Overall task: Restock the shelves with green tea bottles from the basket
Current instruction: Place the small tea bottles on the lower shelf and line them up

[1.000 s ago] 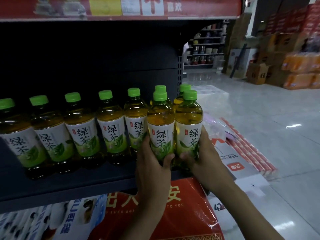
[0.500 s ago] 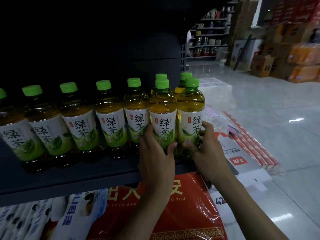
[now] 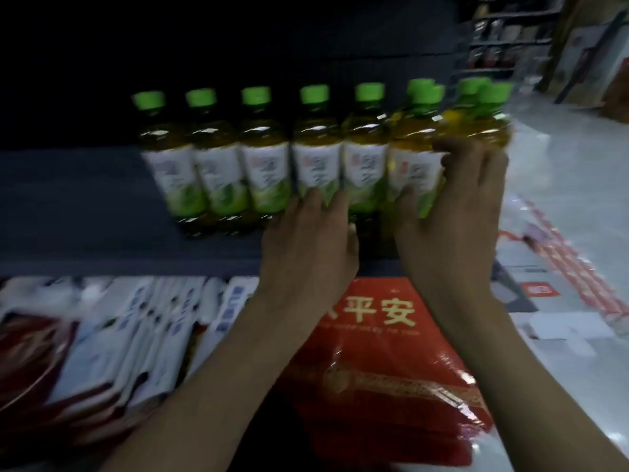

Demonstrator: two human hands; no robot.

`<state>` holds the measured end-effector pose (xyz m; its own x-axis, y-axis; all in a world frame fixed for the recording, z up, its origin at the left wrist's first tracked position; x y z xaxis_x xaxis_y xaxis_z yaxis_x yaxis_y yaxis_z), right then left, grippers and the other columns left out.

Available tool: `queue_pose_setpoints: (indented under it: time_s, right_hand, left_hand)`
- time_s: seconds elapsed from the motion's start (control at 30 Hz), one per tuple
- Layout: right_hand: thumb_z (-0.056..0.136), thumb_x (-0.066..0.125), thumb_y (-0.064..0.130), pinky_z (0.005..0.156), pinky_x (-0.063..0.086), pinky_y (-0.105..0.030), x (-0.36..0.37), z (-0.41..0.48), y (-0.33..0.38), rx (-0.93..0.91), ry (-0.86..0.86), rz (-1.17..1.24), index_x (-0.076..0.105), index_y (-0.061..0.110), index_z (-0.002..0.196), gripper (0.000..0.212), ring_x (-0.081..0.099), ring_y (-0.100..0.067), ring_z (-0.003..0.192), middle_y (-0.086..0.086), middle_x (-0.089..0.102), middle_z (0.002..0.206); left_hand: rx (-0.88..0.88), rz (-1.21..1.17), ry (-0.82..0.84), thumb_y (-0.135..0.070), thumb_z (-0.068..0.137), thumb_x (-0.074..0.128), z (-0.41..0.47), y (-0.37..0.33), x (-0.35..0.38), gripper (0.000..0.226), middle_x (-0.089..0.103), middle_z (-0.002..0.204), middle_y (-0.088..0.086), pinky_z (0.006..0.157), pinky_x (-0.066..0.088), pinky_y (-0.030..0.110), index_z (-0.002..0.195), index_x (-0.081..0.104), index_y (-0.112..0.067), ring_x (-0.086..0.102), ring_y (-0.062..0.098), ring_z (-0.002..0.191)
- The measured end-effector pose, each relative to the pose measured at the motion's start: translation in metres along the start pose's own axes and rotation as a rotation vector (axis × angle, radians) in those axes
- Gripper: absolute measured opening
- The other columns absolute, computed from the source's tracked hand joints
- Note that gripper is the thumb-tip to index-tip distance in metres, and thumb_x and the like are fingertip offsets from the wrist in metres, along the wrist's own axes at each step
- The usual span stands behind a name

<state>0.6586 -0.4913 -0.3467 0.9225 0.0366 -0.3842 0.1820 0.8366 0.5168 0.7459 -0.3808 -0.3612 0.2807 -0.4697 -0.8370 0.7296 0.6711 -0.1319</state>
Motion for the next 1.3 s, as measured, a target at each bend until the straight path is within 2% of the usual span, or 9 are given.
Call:
queue_pose_setpoints:
  time_s: [0.13, 0.23, 0.4, 0.63, 0.77, 0.83, 1.0, 1.17, 1.3]
  right_hand:
    - [0.088, 0.061, 0.018, 0.073, 0.043, -0.032, 0.049, -0.058, 0.111, -0.184, 0.424, 0.168, 0.054, 0.013, 0.119, 0.032, 0.052, -0.032, 0.101, -0.011, 0.041, 0.121]
    - [0.092, 0.059, 0.023, 0.083, 0.045, -0.032, 0.077, -0.116, 0.21, -0.352, 0.677, 0.282, 0.054, 0.017, 0.118, 0.028, 0.05, -0.026, 0.104, -0.008, 0.042, 0.122]
    - [0.088, 0.058, 0.02, 0.086, 0.049, -0.04, 0.103, -0.236, 0.361, -0.531, 0.991, 0.497, 0.06, 0.017, 0.105, 0.018, 0.054, -0.028, 0.099, -0.008, 0.047, 0.111]
    - [0.087, 0.058, 0.02, 0.088, 0.051, -0.036, 0.141, -0.447, 0.462, -0.665, 1.634, 0.407, 0.064, 0.014, 0.104, 0.019, 0.06, -0.031, 0.103, -0.012, 0.059, 0.112]
    - [0.089, 0.056, 0.014, 0.058, 0.045, -0.03, 0.171, -0.546, 0.428, -0.596, 1.996, 0.172, 0.06, 0.014, 0.076, 0.013, 0.059, -0.026, 0.078, -0.007, 0.06, 0.08]
    - [0.086, 0.057, 0.017, 0.058, 0.047, -0.027, 0.19, -0.585, 0.397, -0.588, 2.081, 0.011, 0.061, 0.015, 0.083, 0.005, 0.058, -0.021, 0.074, -0.003, 0.059, 0.078]
    - [0.087, 0.064, 0.019, 0.081, 0.056, -0.031, 0.217, -0.635, 0.343, -0.661, 2.22, -0.271, 0.058, 0.015, 0.121, 0.035, 0.063, -0.024, 0.1, -0.007, 0.063, 0.113]
    - [0.086, 0.061, 0.007, 0.1, 0.048, -0.045, 0.238, -0.668, 0.345, -1.021, 2.221, -0.412, 0.038, 0.012, 0.145, 0.063, 0.048, -0.033, 0.128, -0.015, 0.041, 0.146]
    - [0.092, 0.057, 0.021, 0.112, 0.031, -0.054, 0.252, -0.682, 0.347, -1.404, 2.023, -0.507, 0.025, 0.027, 0.152, 0.068, 0.015, -0.039, 0.143, -0.009, 0.01, 0.158]
  left_hand:
    - [-0.165, 0.226, 0.07, -0.033, 0.094, 0.048, -0.069, 0.106, -0.072, 0.036, 0.053, 0.119, 0.008, 0.075, 0.042, 0.038, 0.128, 0.05, -0.02, 0.051, 0.032, 0.11]
    - [-0.331, 0.308, 0.096, -0.034, 0.089, 0.048, -0.155, 0.189, -0.132, 0.04, 0.058, 0.118, 0.013, 0.079, 0.049, 0.042, 0.125, 0.055, -0.017, 0.056, 0.037, 0.107]
    - [-0.849, 0.313, 0.221, -0.033, 0.088, 0.049, -0.354, 0.308, -0.205, 0.034, 0.064, 0.104, 0.015, 0.077, 0.051, 0.042, 0.119, 0.058, -0.02, 0.062, 0.039, 0.098]
    - [-1.56, -0.089, 0.416, -0.03, 0.09, 0.06, -0.6, 0.371, -0.159, 0.025, 0.07, 0.108, 0.015, 0.078, 0.05, 0.033, 0.102, 0.067, -0.01, 0.065, 0.03, 0.095]
    - [-1.738, -0.411, 0.377, -0.027, 0.089, 0.063, -0.641, 0.38, -0.088, 0.037, 0.065, 0.118, 0.014, 0.088, 0.053, 0.035, 0.121, 0.06, -0.009, 0.063, 0.026, 0.103]
    - [-1.791, -0.456, 0.254, -0.025, 0.092, 0.059, -0.644, 0.388, -0.065, 0.033, 0.063, 0.118, 0.013, 0.085, 0.052, 0.033, 0.122, 0.055, -0.011, 0.063, 0.029, 0.104]
    - [-1.864, -0.404, 0.0, -0.021, 0.084, 0.069, -0.664, 0.411, -0.021, 0.048, 0.062, 0.121, 0.017, 0.089, 0.051, 0.035, 0.125, 0.051, -0.005, 0.062, 0.035, 0.107]
    - [-1.779, -0.115, 0.223, -0.035, 0.079, 0.071, -0.681, 0.422, 0.017, 0.052, 0.06, 0.118, 0.016, 0.09, 0.043, 0.04, 0.119, 0.057, -0.006, 0.053, 0.037, 0.11]
    - [-1.708, -0.181, 0.246, -0.017, 0.08, 0.071, -0.685, 0.423, 0.025, 0.046, 0.067, 0.116, 0.011, 0.083, 0.046, 0.033, 0.124, 0.056, -0.011, 0.061, 0.034, 0.106]
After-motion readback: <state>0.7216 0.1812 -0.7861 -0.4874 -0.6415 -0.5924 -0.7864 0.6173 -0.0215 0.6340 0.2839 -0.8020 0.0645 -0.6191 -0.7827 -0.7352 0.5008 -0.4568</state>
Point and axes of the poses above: each hand's wrist, its own z-axis towards the middle knuckle, its own x-axis out of the palm, y = z × x, the point moved 5 cm from there along z, towards the middle knuckle
